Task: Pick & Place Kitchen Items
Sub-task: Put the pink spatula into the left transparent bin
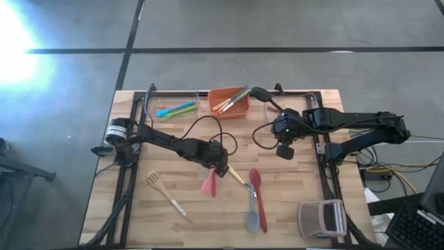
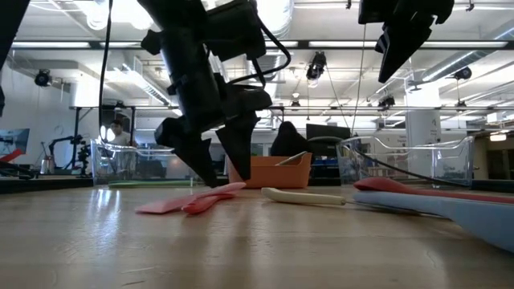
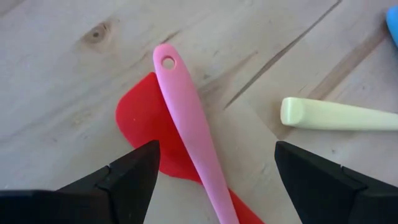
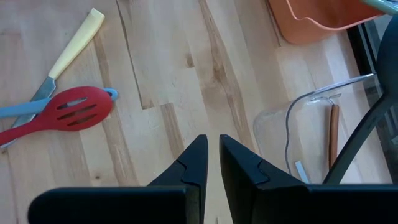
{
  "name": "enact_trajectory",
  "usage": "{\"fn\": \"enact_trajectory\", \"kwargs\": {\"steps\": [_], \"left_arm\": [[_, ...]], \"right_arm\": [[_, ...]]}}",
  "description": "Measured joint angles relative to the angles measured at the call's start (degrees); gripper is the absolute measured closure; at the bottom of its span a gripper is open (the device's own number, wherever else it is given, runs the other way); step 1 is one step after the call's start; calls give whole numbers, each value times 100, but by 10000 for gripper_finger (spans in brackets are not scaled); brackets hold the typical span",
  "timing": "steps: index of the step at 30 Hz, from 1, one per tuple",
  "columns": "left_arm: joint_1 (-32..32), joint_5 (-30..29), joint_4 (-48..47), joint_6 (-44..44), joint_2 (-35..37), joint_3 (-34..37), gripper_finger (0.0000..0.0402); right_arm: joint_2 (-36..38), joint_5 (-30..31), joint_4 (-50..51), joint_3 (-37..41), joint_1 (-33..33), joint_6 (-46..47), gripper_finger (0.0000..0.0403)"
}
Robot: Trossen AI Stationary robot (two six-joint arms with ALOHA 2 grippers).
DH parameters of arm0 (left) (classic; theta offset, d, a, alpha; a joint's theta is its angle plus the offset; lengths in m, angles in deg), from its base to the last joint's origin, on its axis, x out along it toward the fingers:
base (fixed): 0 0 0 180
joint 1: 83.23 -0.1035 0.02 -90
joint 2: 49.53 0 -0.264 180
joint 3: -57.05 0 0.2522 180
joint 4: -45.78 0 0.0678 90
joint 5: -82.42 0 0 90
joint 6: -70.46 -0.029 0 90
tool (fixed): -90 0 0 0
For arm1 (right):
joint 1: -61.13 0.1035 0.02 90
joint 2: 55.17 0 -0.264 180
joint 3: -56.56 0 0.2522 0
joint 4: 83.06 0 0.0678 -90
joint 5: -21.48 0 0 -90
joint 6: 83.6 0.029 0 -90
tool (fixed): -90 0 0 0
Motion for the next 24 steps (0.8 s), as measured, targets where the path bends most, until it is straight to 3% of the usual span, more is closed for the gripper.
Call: {"fn": "enact_trajectory", "kwargs": {"steps": [16, 24], "left_arm": [[-22, -229, 181, -100, -216, 27, 86], [-24, -463, 145, -80, -232, 57, 170]], "right_arm": [[0, 9, -24, 2, -2, -2, 369], [0, 10, -20, 2, -2, -27, 369]]}}
